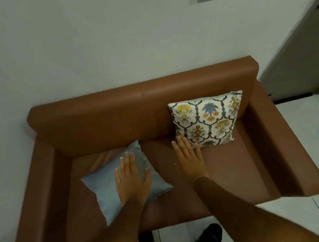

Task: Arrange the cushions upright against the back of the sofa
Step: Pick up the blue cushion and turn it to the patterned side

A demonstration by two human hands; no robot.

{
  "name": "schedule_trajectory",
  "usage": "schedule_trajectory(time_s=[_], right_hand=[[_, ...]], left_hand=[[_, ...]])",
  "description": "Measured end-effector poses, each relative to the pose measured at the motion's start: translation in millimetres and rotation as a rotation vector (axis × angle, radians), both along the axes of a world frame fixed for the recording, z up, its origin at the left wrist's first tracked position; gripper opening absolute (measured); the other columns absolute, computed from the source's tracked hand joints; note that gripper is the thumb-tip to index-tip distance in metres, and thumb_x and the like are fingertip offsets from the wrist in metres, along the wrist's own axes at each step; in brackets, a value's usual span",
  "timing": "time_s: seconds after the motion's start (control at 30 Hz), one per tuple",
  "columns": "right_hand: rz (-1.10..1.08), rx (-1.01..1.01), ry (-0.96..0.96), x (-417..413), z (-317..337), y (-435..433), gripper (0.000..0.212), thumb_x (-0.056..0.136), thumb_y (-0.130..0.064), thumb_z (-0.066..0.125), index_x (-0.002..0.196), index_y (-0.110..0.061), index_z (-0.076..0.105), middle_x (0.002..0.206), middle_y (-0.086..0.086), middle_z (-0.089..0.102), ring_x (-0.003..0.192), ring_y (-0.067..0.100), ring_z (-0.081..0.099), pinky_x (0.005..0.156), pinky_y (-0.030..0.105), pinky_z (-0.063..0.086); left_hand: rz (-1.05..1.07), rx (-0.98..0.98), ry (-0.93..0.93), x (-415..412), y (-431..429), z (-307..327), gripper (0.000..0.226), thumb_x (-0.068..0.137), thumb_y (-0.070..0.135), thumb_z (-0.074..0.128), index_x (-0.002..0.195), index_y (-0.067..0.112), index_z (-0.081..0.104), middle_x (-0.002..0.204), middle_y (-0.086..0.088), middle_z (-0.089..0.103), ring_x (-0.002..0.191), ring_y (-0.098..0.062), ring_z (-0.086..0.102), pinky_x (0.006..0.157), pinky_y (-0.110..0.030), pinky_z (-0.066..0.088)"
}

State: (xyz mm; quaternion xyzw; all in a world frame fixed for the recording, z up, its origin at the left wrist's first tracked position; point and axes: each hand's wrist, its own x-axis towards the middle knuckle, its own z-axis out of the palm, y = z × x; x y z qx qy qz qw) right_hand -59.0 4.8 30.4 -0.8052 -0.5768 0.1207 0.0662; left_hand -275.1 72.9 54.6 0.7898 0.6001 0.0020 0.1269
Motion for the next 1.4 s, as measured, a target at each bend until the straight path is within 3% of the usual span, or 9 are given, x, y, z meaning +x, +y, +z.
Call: schedule_trajectory(time_s=[0.17, 0.37, 0.7, 0.83, 0.97, 1.1, 1.23, 1.3, 1.4], right_hand=[[0.003, -0.089, -0.022, -56, -7, 22, 0.084, 0.101, -0.042, 0.054, 0.169, -0.024, 0.009, 0.178, 0.003, -0.001, 0.164, 0.024, -0.004, 0.129, 0.056, 0.001], [-0.107, -0.112, 0.012, -103, -4, 60, 0.083, 0.099, -0.042, 0.048, 0.169, -0.025, 0.007, 0.178, 0.003, 0.003, 0.164, 0.023, -0.002, 0.129, 0.054, -0.001], [-0.189, -0.268, 0.214, -142, -109, 79, 0.078, 0.103, -0.048, 0.044, 0.169, -0.022, 0.011, 0.177, 0.002, 0.01, 0.164, 0.023, 0.002, 0.13, 0.055, -0.001], [-0.229, -0.277, 0.364, -136, -146, 82, 0.069, 0.104, -0.042, 0.054, 0.165, -0.026, 0.027, 0.171, -0.001, 0.029, 0.158, 0.023, 0.025, 0.128, 0.052, 0.014], [-0.263, -0.294, 0.47, -124, -168, 96, 0.061, 0.103, -0.03, 0.057, 0.16, -0.026, 0.037, 0.162, 0.002, 0.044, 0.146, 0.033, 0.044, 0.123, 0.051, 0.026], [-0.368, -0.427, 0.63, -124, -189, 112, 0.067, 0.102, -0.039, 0.056, 0.162, -0.025, 0.03, 0.161, 0.01, 0.046, 0.144, 0.039, 0.046, 0.121, 0.054, 0.032], [-0.524, -0.509, 0.882, -130, -202, 125, 0.089, 0.099, -0.05, 0.067, 0.167, -0.018, 0.019, 0.167, 0.011, 0.036, 0.152, 0.036, 0.038, 0.124, 0.049, 0.031], [-0.588, -0.536, 0.975, -134, -203, 129, 0.095, 0.091, -0.055, 0.074, 0.164, -0.016, 0.028, 0.165, 0.01, 0.04, 0.15, 0.034, 0.041, 0.12, 0.045, 0.035], [-0.608, -0.519, 1.019, -139, -194, 133, 0.098, 0.078, -0.06, 0.084, 0.155, -0.016, 0.044, 0.153, 0.006, 0.056, 0.137, 0.033, 0.055, 0.108, 0.042, 0.045]], left_hand=[[0.027, -0.057, -0.072, -66, 19, -22, 0.093, 0.095, 0.065, 0.026, 0.172, 0.013, 0.029, 0.179, -0.011, 0.029, 0.166, -0.033, 0.029, 0.132, -0.057, 0.023], [0.06, -0.15, -0.068, -135, 58, -43, 0.093, 0.097, 0.066, 0.026, 0.176, 0.021, 0.008, 0.185, -0.004, 0.009, 0.17, -0.027, 0.011, 0.137, -0.052, 0.011], [0.198, -0.333, -0.063, -188, 64, -142, 0.09, 0.102, 0.062, 0.037, 0.176, 0.017, 0.011, 0.184, -0.007, 0.012, 0.17, -0.028, 0.011, 0.136, -0.05, 0.008], [0.291, -0.468, -0.081, -193, 56, -179, 0.087, 0.109, 0.049, 0.053, 0.175, 0.014, 0.008, 0.184, -0.009, 0.011, 0.17, -0.029, 0.008, 0.136, -0.052, 0.01], [0.444, -0.528, -0.278, -185, 68, -202, 0.079, 0.108, 0.039, 0.062, 0.17, 0.005, 0.025, 0.176, -0.021, 0.028, 0.162, -0.042, 0.029, 0.131, -0.058, 0.024], [0.645, -0.555, -0.481, -181, 82, -222, 0.084, 0.104, 0.036, 0.071, 0.169, 0.004, 0.028, 0.173, -0.019, 0.035, 0.159, -0.038, 0.037, 0.131, -0.053, 0.03], [0.745, -0.573, -0.584, -176, 89, -230, 0.086, 0.1, 0.04, 0.076, 0.167, 0.007, 0.033, 0.168, -0.018, 0.043, 0.153, -0.039, 0.046, 0.127, -0.055, 0.038], [0.76, -0.562, -0.553, -175, 91, -229, 0.089, 0.099, 0.046, 0.076, 0.167, 0.008, 0.034, 0.168, -0.017, 0.043, 0.153, -0.038, 0.046, 0.127, -0.054, 0.038], [0.729, -0.497, -0.343, -171, 93, -219, 0.095, 0.097, 0.064, 0.069, 0.167, 0.009, 0.036, 0.169, -0.021, 0.038, 0.153, -0.044, 0.043, 0.126, -0.056, 0.038]])
